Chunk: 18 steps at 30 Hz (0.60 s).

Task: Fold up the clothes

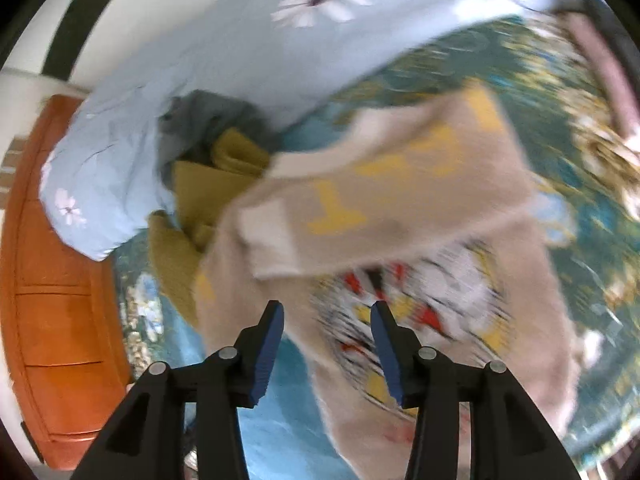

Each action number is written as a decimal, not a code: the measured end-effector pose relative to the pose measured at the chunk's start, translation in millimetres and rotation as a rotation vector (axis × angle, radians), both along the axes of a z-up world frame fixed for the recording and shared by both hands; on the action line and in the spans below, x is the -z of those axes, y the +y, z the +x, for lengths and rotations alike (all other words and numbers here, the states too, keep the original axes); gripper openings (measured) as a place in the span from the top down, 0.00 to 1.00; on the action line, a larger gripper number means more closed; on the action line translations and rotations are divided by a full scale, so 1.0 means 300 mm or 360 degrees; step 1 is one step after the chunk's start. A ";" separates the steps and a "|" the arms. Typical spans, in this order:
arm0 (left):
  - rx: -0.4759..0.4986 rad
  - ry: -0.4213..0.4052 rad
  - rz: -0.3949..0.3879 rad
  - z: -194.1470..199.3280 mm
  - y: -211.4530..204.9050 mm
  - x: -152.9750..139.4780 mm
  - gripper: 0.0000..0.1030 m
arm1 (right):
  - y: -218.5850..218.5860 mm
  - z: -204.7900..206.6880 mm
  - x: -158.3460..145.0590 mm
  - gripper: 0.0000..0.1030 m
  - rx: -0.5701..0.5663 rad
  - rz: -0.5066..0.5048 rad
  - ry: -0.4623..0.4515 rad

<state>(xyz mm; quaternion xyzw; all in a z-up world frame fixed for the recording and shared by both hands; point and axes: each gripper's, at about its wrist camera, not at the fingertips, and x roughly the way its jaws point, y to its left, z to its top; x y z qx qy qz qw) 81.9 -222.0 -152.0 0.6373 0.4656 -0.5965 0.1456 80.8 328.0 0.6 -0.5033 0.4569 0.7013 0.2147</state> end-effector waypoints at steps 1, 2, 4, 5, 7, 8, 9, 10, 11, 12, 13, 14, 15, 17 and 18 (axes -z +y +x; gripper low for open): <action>0.0001 -0.0009 0.0003 -0.009 0.002 0.018 0.49 | 0.010 0.036 -0.009 0.53 0.0023 0.0002 -0.0031; 0.0002 -0.0019 0.0005 -0.018 0.005 0.035 0.51 | 0.021 0.073 -0.018 0.53 0.0046 0.0003 -0.0062; 0.0007 -0.0036 0.0009 -0.036 0.010 0.068 0.65 | 0.040 0.120 -0.040 0.53 0.0087 0.0016 -0.0081; 0.0025 -0.0038 0.0002 -0.047 0.014 0.071 0.74 | 0.049 0.138 -0.052 0.53 0.0106 0.0025 -0.0082; 0.0057 -0.0047 -0.0035 -0.065 0.021 0.065 0.92 | 0.066 0.166 -0.072 0.53 0.0131 0.0043 -0.0084; 0.0049 -0.0018 -0.0049 -0.069 0.020 0.046 0.92 | 0.069 0.165 -0.077 0.53 0.0119 0.0053 -0.0087; 0.0028 0.0017 -0.0049 -0.070 0.017 0.024 0.92 | 0.073 0.163 -0.082 0.53 0.0106 0.0063 -0.0091; 0.0007 0.0053 -0.0047 -0.071 0.013 0.001 0.92 | 0.075 0.160 -0.085 0.53 0.0096 0.0065 -0.0091; -0.0018 0.0093 -0.0038 -0.073 0.004 -0.029 0.92 | 0.076 0.154 -0.085 0.53 0.0091 0.0056 -0.0085; -0.0044 0.0135 -0.0027 -0.076 -0.005 -0.061 0.93 | 0.074 0.145 -0.084 0.53 0.0084 0.0044 -0.0074; -0.0070 0.0191 -0.0011 -0.083 -0.017 -0.101 0.93 | 0.069 0.133 -0.082 0.53 0.0075 0.0028 -0.0053; -0.0076 0.0249 -0.0004 -0.096 -0.026 -0.146 0.93 | 0.063 0.120 -0.081 0.53 0.0066 0.0012 -0.0032; -0.0079 0.0307 0.0004 -0.110 -0.034 -0.191 0.93 | 0.061 0.115 -0.080 0.53 0.0063 -0.0002 -0.0011; -0.0042 0.0455 0.0019 -0.151 -0.028 -0.305 0.93 | 0.066 0.124 -0.078 0.53 0.0074 -0.0028 0.0031; -0.0016 0.0539 0.0030 -0.175 -0.018 -0.372 0.94 | 0.068 0.129 -0.077 0.53 0.0079 -0.0040 0.0053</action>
